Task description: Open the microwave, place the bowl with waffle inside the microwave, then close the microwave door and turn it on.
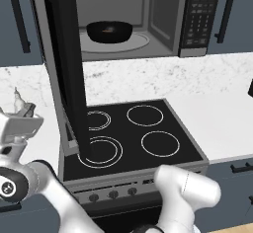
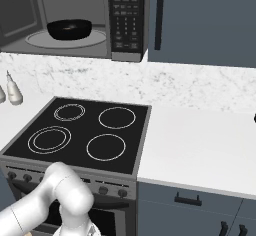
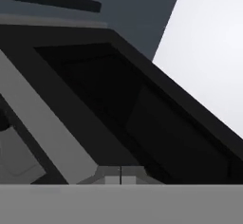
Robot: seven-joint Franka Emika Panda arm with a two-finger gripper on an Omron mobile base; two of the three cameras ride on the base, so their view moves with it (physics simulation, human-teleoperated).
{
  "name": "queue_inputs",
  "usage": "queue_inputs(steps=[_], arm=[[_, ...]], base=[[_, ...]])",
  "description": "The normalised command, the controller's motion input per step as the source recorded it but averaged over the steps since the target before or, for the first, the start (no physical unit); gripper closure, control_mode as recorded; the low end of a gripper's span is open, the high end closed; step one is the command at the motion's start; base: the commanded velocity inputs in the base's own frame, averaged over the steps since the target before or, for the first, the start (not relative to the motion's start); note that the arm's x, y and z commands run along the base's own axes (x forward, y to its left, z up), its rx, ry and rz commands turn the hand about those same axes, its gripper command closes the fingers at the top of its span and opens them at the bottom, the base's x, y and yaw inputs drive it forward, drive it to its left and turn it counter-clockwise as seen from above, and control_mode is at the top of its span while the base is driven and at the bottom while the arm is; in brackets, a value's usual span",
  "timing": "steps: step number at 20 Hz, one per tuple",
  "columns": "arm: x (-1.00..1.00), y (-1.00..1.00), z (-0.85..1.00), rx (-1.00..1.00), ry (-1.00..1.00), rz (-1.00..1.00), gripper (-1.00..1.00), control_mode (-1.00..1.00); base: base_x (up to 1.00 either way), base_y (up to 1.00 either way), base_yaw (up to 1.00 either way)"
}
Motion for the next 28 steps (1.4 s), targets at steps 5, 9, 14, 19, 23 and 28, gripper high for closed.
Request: queue_inputs(steps=[5,9,14,19,23,28], arm=[[0.27,-0.72,0.47,0.0,-0.06,0.16,1.0,-1.0],[0.34,-0.91,0.34,0.0,0.0,0.2,1.0,-1.0],[0.27,-0.92,0.56,0.0,0.0,0.19,1.0,-1.0],[0.34,-0.73,0.47,-0.12,0.13,0.17,1.0,-1.0],[0.29,-0.62,0.42,-0.25,0.39,0.19,1.0,-1.0],[0.4,-0.49,0.43,-0.3,0.52,0.15,1.0,-1.0]], base=[[0.0,0.0,0.0],[0.0,0.0,0.0],[0.0,0.0,0.0],[0.0,0.0,0.0],[0.0,0.0,0.0],[0.0,0.0,0.0]])
